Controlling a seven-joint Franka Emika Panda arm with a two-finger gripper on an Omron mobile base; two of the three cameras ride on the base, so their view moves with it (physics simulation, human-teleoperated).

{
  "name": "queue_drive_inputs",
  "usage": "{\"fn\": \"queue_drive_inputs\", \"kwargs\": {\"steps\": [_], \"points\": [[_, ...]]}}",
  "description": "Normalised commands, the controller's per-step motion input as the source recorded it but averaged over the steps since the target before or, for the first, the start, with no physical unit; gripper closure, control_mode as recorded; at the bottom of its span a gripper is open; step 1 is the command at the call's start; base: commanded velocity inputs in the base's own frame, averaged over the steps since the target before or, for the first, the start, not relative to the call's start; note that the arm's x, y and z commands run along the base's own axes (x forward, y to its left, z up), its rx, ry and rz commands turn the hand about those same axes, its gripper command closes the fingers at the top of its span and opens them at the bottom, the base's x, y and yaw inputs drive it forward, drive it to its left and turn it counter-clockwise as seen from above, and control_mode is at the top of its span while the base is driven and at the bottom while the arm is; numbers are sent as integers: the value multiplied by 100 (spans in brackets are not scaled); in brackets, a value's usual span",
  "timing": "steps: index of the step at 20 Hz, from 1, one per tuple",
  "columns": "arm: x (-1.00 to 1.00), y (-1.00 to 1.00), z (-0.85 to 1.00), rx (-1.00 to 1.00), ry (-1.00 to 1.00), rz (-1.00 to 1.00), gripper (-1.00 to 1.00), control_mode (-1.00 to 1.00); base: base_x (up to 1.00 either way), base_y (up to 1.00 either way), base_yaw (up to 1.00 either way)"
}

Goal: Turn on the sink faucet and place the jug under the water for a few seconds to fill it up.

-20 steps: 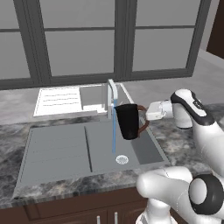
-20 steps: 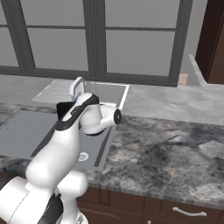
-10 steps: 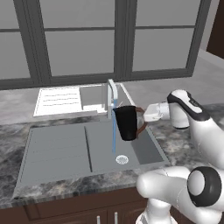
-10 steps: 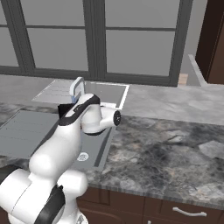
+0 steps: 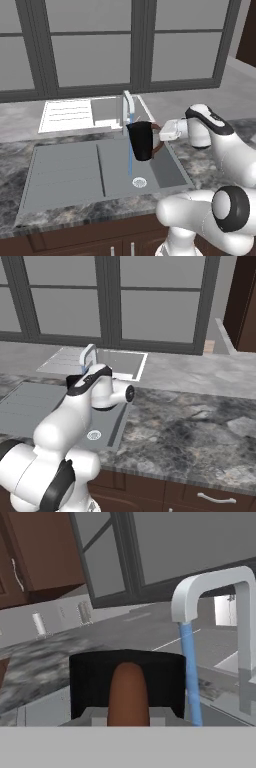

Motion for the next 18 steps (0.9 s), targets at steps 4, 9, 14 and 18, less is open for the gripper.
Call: {"fn": "queue_drive_inputs", "kwargs": {"steps": [4,9,14,18], "points": [[12,2,-11,0,-8,-3,100,-100,0,0,0],[12,0,-15,0,-9,-4,100,-100,0,0,0],[11,5,-19,0,-9,-4,100,-100,0,0,0],[11,8,-18,0,-8,-4,100,-100,0,0,0]]}}
